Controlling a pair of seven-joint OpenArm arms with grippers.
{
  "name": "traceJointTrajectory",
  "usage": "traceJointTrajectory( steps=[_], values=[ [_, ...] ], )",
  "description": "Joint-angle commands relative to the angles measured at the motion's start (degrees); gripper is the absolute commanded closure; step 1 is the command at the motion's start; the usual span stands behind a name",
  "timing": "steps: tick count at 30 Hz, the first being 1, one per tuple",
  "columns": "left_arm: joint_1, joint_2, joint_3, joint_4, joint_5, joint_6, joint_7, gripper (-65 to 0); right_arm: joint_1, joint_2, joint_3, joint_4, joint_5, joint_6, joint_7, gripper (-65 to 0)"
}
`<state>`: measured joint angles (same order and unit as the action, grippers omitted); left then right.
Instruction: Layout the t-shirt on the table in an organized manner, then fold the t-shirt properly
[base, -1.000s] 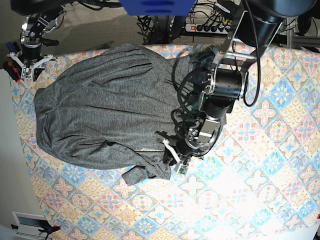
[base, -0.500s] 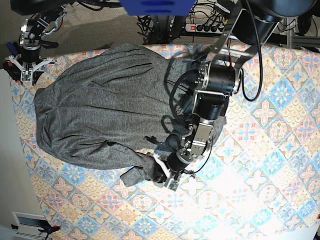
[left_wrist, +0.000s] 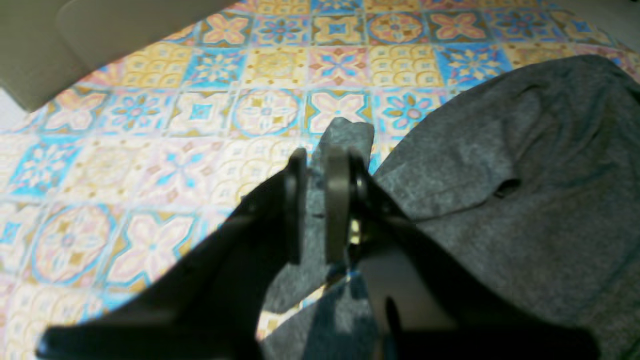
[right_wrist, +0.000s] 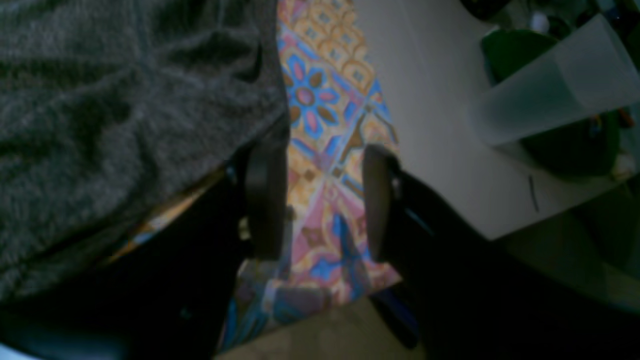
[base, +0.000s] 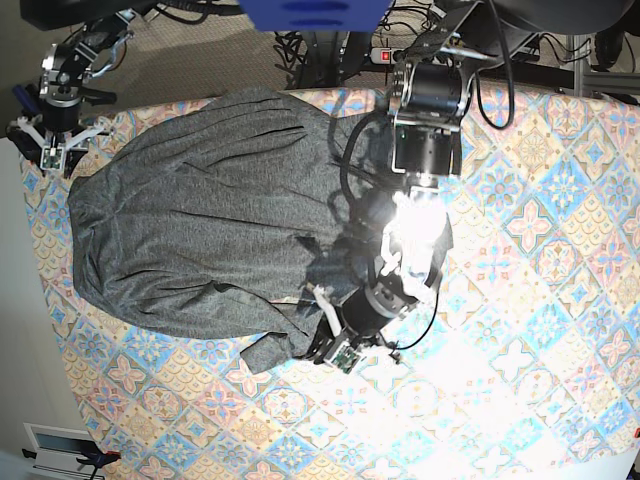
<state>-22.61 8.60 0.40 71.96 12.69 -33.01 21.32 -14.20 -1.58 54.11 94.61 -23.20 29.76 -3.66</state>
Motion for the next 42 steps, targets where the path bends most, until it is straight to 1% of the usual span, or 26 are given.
traceJointTrajectory(
  steps=[1,3,4,6,7,9,11,12,15,16,18,20,23,28,31,33,35,38,42],
  values=[
    [-1.35,0.40,0.08,1.05,-0.95,0.00,-1.15,-5.8,0.70,0.31,0.09,0.91,0.83,-0.62,1.51,-23.5],
    [-1.35,-0.12,0.08,0.87,-0.78,0.36,-1.15,-8.1,0.88,-0.31,0.09,0.91,0.83,-0.62,1.51,-23.5],
    [-1.35,-0.03,-0.01,0.87,-0.78,0.36,-1.15,-10.6,0.88,-0.57,0.09,0.91,0.83,-0.62,1.51,-23.5],
    [-1.78,0.06,-0.10,0.87,-0.78,0.53,-1.23,-18.1,0.88,-0.66,0.09,0.91,0.83,-0.62,1.51,-23.5],
    [-2.31,0.23,-0.10,0.70,-0.78,1.67,-1.23,-23.0,0.88,-0.83,0.09,0.91,0.83,-0.62,1.51,-23.5],
    [-3.19,0.23,-0.01,-1.41,-1.04,5.81,-1.41,-30.2,0.70,-1.45,0.09,1.00,0.83,-0.62,1.51,-23.5],
    [-5.30,-0.03,0.25,-5.99,-0.86,7.65,-3.08,-34.5,0.53,-1.54,0.09,1.26,0.83,-0.62,1.60,-23.5],
    [-6.97,-0.03,0.25,-10.21,-0.78,7.74,-4.66,-35.2,0.53,-1.54,0.09,1.26,0.83,-0.62,1.60,-23.5],
    [-12.33,-0.47,-0.10,-25.33,-0.78,7.92,-9.85,-35.3,0.35,-1.54,0.27,1.26,0.83,-0.62,1.60,-23.5],
    [-14.00,-1.44,-0.10,-30.51,-1.22,7.92,-11.87,-35.3,0.35,-1.54,0.35,1.35,0.83,-0.62,1.60,-23.5],
    [-16.82,-1.79,-0.10,-38.95,-1.39,8.00,-16.18,-35.4,0.35,-1.54,0.44,1.44,0.83,-0.62,1.60,-23.5],
    [-18.31,-1.96,-0.10,-43.96,-1.48,8.00,-19.70,-35.4,0.35,-1.54,0.44,1.35,0.83,-0.62,1.60,-23.5],
    [-18.22,-1.96,-0.27,-45.02,-1.48,8.09,-23.21,-35.5,0.35,-1.54,0.44,1.08,0.83,-0.62,1.60,-23.5],
    [-18.31,-2.05,-0.62,-45.02,-1.48,8.44,-23.39,-35.5,0.44,-1.54,0.44,1.00,0.83,-0.62,1.60,-23.5],
    [-18.31,-2.05,-4.84,-45.02,-1.39,13.37,-23.39,-35.4,0.44,-1.54,0.44,1.00,0.83,-0.62,1.60,-23.5],
    [-18.31,-2.58,-7.66,-45.02,-1.30,15.21,-23.39,-35.4,0.61,-1.54,0.35,1.00,0.83,-0.62,1.60,-23.5],
    [-18.31,-3.81,-8.45,-45.19,-1.39,15.39,-23.39,-35.4,0.70,-1.54,0.35,1.00,0.83,-0.62,1.60,-23.5],
    [-18.22,-3.99,-8.27,-45.72,-0.69,15.39,-23.39,-35.4,0.88,-1.54,0.18,1.00,0.83,-0.62,1.60,-23.5],
    [-20.25,-3.99,-8.27,-52.40,-0.69,15.39,-23.48,-35.4,0.88,-1.54,0.09,1.00,0.83,-0.62,1.60,-23.5]
  ],
)
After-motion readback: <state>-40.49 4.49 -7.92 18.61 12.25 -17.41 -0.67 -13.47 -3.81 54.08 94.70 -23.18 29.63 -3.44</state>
